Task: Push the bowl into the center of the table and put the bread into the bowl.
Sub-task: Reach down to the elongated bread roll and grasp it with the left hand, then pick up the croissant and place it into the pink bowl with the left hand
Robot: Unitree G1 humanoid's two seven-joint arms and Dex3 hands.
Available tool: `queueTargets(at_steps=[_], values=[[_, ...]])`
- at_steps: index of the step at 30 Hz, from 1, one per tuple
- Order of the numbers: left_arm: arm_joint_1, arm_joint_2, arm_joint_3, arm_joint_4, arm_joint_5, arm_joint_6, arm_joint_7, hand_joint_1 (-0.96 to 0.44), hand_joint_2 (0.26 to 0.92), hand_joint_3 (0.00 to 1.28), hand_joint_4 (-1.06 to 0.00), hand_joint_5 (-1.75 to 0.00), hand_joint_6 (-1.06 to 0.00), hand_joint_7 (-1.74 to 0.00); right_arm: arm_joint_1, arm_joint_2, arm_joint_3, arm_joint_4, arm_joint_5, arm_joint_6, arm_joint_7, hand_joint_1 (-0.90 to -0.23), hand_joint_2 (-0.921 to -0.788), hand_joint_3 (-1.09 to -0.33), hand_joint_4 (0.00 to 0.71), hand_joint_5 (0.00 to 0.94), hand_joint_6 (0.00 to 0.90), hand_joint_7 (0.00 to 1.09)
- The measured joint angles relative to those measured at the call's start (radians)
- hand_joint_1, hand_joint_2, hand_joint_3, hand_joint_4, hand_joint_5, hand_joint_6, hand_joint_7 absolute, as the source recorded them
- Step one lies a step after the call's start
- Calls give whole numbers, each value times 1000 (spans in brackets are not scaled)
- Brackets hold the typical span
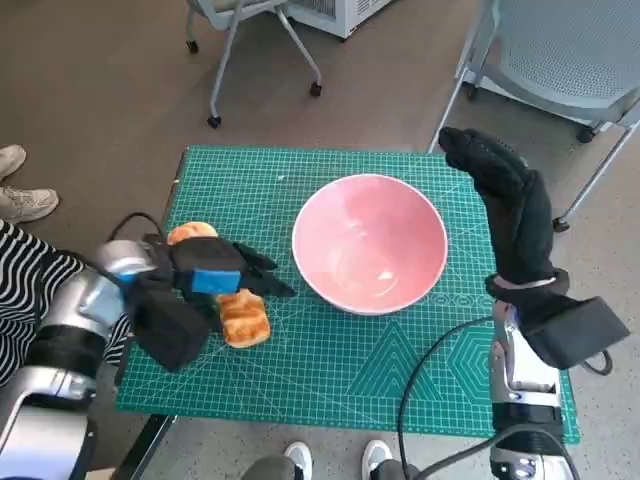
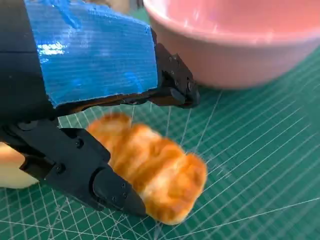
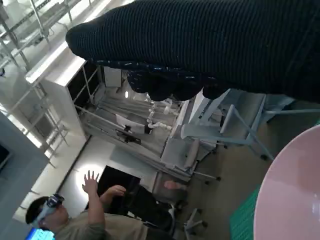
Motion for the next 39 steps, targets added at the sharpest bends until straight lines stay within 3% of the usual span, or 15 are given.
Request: queueTargets(at_steps=[5,6,7,10,11,14,18,22,26,27,29,34,39], values=[[-44,-13,-29,38,18,19,14,-72,843,46,-703,-66,-780,-115,5,1,0,-8,1,4,0,-688,-921,-771,190,8,20,601],[-49,-14,-32,45,17,21,13,-130,858,56,-736,-79,-755,-341,6,0,0,-9,2,4,0,-688,-921,-771,190,8,20,601],[-54,-15,-34,54,14,22,11,-212,881,90,-784,-98,-696,-692,7,0,-1,-10,2,5,0,-689,-921,-770,190,7,21,601],[-62,-17,-39,82,7,20,5,-69,908,99,-664,-847,-650,-1036,9,1,-3,-13,7,6,0,-691,-921,-768,185,4,23,601],[-64,-17,-40,89,6,18,5,-44,912,100,-648,-991,-640,-1082,10,1,-4,-13,8,6,0,-692,-921,-767,183,3,24,600],[-66,-17,-42,107,-6,13,1,-14,918,92,-657,-1180,-627,-1091,14,1,-5,-16,9,6,0,-694,-921,-766,182,3,25,599],[-69,-12,-31,91,-68,-3,-57,-3,920,74,-690,-1210,-626,-1098,15,5,-5,-16,9,6,0,-695,-921,-765,182,2,26,598],[-65,15,-3,9,-194,6,-191,0,920,75,-681,-1187,-625,-1150,16,7,-6,-17,11,6,0,-696,-921,-765,181,2,27,597],[-65,40,39,-88,-318,47,-276,2,920,97,-576,-1235,-675,-1163,16,7,-6,-17,14,6,0,-696,-921,-762,180,1,29,594],[-87,71,90,-182,-424,91,-327,2,920,97,-576,-1235,-675,-1163,16,9,-6,-17,20,6,0,-696,-921,-762,180,1,29,594],[-79,82,110,-241,-470,152,-362,2,920,115,-548,-1267,-661,-1175,15,10,-6,-17,22,5,0,-701,-921,-761,180,1,30,593],[-84,93,189,-403,-636,294,-415,1,920,126,-554,-1286,-629,-1187,13,9,-6,-16,32,5,1,-710,-921,-759,181,1,31,591],[-165,64,267,-484,-761,336,-424,1,920,117,-581,-1246,-623,-1208,13,8,-9,-12,48,5,7,-709,-921,-756,181,1,31,589]])
